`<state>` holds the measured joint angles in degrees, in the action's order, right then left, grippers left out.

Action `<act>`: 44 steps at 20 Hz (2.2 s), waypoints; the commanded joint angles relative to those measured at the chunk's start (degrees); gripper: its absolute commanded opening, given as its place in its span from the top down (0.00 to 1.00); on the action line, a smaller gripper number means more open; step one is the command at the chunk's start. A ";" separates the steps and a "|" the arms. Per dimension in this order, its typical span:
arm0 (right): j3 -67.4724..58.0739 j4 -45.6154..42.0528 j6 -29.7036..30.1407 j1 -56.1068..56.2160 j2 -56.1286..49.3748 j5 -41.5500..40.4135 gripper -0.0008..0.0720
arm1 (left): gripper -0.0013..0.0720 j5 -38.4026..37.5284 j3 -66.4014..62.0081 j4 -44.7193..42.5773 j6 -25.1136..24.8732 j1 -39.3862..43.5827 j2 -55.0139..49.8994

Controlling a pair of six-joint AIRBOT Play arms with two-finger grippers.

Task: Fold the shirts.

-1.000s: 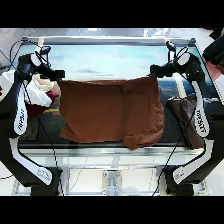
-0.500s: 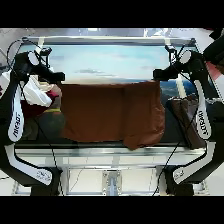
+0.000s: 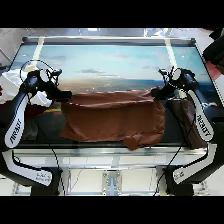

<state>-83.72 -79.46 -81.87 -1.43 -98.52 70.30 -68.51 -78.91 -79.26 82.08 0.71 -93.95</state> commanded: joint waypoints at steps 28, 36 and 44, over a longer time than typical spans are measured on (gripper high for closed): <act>38.36 28.89 6.23 -27.80 51.82 0.59 0.39 | 0.26 14.56 61.94 15.47 21.05 -16.92 51.98; 38.36 30.47 7.13 -27.80 51.89 1.25 0.39 | 0.42 26.45 65.22 24.50 21.70 -16.90 48.63; 39.08 22.29 4.04 -27.80 57.44 7.02 0.39 | 0.97 28.04 65.24 24.48 21.44 -16.90 44.39</act>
<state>-45.15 -50.96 -75.11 -29.21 -43.27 72.93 -41.30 -13.76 -54.57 103.66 -16.16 -48.88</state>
